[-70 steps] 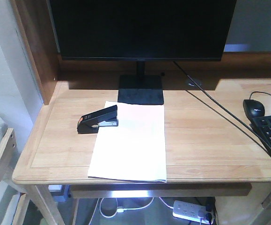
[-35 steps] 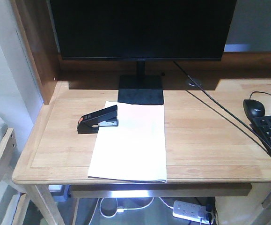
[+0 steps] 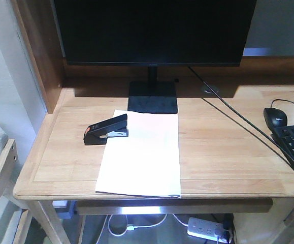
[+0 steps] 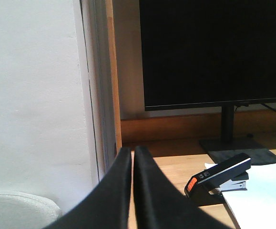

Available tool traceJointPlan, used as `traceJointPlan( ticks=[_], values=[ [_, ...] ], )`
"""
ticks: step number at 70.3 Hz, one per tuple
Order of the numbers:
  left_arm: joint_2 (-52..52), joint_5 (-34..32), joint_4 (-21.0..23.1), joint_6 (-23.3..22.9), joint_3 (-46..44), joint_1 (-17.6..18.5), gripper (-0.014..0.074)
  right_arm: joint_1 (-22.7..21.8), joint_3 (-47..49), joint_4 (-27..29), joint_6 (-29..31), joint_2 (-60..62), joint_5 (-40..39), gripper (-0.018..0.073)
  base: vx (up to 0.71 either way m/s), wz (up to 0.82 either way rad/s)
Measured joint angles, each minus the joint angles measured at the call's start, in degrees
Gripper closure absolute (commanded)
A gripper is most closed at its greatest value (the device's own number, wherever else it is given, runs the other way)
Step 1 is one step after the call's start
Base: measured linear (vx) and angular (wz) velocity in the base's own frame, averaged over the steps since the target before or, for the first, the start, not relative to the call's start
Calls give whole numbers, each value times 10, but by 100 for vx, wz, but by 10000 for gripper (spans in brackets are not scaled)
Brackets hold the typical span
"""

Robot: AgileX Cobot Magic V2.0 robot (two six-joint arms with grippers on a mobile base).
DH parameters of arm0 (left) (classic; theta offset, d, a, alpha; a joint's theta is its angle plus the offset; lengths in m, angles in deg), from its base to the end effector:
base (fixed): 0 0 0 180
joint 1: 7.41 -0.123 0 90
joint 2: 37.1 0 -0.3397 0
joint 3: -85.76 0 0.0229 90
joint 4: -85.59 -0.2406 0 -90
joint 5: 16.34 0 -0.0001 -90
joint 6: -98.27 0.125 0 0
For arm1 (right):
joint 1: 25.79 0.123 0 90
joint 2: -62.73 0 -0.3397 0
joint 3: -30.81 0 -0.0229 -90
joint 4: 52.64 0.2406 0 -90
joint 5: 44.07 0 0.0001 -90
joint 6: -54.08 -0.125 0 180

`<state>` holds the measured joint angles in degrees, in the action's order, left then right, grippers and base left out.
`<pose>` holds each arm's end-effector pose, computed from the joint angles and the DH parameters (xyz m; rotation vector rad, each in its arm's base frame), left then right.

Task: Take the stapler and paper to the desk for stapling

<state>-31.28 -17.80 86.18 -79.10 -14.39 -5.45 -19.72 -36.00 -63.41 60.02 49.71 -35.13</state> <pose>0.0246 -0.0008 0.2110 0.0511 1.4689 0.0013 0.0270 -0.0008 0.2675 -0.2816 1.5232 -0.1678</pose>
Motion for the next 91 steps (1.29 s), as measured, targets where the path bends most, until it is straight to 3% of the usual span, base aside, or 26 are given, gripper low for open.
traceJointPlan(
  ticks=[17,37,66,91],
  values=[
    [0,0,0,0,0,0,603,-5,-77,25,0,57,-36,569,0,0],
    [0,0,0,0,0,0,603,-90,-84,57,0,61,-36,569,0,0],
    [0,0,0,0,0,0,603,-91,-98,58,-13,61,-51,569,0,0],
    [0,0,0,0,0,0,603,-91,-132,57,-92,61,-104,569,0,0]
  ],
)
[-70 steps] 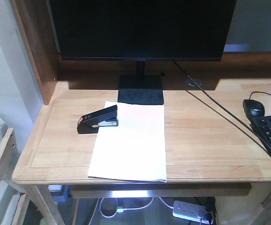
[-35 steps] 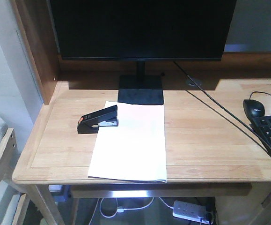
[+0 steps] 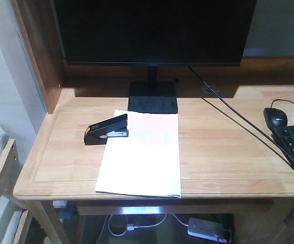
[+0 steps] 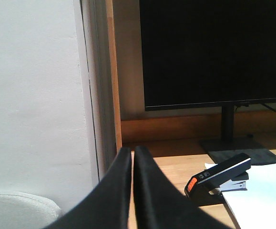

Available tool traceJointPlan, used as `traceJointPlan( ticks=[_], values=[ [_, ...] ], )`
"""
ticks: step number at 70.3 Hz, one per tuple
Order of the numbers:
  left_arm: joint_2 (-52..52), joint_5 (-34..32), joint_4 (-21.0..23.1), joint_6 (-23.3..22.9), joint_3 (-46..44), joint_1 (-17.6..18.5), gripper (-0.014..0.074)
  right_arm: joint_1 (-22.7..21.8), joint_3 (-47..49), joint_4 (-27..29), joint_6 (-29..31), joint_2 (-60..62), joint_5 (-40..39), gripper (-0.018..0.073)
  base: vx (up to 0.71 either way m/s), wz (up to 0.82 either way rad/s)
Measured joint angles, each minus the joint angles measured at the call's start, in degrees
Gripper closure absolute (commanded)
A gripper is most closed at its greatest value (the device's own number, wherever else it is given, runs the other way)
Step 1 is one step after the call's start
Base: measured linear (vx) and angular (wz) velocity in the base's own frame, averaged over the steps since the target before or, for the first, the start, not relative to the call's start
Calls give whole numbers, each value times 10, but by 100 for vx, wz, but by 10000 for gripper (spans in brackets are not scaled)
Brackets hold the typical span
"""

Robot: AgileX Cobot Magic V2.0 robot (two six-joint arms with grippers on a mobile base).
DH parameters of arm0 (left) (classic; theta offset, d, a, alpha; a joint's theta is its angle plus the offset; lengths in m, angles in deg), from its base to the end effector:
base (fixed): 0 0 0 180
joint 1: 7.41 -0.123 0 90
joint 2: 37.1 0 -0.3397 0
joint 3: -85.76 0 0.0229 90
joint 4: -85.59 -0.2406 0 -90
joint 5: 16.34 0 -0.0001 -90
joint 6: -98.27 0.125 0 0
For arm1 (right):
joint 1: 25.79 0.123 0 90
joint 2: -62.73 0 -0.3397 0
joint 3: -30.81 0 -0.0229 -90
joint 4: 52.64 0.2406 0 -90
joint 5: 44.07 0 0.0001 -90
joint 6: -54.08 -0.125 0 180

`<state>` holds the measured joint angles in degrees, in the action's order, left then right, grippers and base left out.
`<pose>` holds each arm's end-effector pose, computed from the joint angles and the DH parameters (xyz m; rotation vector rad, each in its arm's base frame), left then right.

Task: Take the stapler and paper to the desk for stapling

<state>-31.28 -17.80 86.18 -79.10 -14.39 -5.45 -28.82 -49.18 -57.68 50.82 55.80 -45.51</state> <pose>0.0246 -0.0008 0.2110 0.0511 1.4689 0.0013 0.0264 -0.0011 0.2095 0.0145 1.4923 -0.0661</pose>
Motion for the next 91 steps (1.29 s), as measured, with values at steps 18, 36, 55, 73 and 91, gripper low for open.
traceJointPlan(
  ticks=[18,36,55,73,91],
  values=[
    [0,0,0,0,0,0,603,16,0,-7,-1,10,2,569,0,0],
    [0,0,0,0,0,0,603,17,0,-9,0,10,4,569,0,0],
    [0,0,0,0,0,0,603,17,0,-9,0,10,6,569,0,0],
    [0,0,0,0,0,0,603,17,0,-9,0,10,6,569,0,0],
    [0,0,0,0,0,0,603,17,0,-9,0,10,6,569,0,0]
  ],
)
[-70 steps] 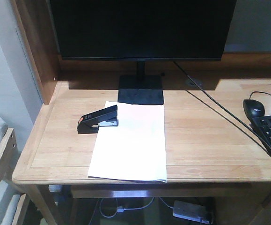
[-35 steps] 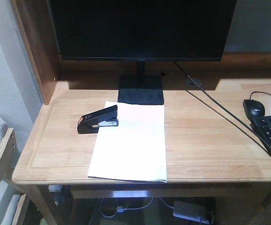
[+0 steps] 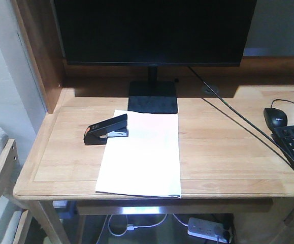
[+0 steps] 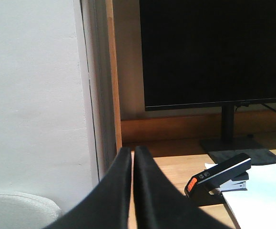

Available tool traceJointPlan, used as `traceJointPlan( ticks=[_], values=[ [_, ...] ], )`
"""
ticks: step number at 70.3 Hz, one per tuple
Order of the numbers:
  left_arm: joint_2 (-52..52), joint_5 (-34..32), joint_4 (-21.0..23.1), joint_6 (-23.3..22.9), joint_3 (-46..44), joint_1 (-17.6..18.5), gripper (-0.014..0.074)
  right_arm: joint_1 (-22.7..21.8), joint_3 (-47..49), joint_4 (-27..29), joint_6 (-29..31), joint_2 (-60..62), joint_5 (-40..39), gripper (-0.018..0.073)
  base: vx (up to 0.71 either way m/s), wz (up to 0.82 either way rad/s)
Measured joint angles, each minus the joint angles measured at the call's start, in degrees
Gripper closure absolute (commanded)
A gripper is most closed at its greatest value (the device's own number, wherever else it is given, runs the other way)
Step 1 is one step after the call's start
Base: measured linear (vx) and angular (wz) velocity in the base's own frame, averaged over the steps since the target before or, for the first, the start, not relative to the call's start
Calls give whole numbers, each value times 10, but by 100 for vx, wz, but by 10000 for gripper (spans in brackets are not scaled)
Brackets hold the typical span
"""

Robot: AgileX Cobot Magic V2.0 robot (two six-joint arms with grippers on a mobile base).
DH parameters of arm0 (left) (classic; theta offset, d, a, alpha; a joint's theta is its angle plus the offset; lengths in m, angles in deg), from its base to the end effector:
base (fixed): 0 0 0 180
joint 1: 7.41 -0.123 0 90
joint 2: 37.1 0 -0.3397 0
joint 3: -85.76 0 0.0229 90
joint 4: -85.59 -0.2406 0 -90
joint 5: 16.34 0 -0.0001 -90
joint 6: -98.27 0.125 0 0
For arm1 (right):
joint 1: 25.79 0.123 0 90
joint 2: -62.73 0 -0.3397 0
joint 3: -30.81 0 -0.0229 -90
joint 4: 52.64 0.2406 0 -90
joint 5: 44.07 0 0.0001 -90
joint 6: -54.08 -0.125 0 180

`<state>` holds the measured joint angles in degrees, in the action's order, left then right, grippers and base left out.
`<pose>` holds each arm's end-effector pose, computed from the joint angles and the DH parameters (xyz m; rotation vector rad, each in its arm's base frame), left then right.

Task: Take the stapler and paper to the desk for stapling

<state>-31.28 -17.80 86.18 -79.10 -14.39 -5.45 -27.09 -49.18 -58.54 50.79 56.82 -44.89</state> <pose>0.0246 -0.0008 0.2110 0.0511 1.4689 0.0013 0.0250 -0.0004 0.2086 -0.0182 1.4851 -0.0541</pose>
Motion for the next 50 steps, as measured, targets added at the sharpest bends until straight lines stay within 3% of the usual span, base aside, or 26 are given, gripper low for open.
traceJointPlan(
  ticks=[50],
  values=[
    [0,0,0,0,0,0,603,0,0,0,0,0,2,569,0,0]
  ],
)
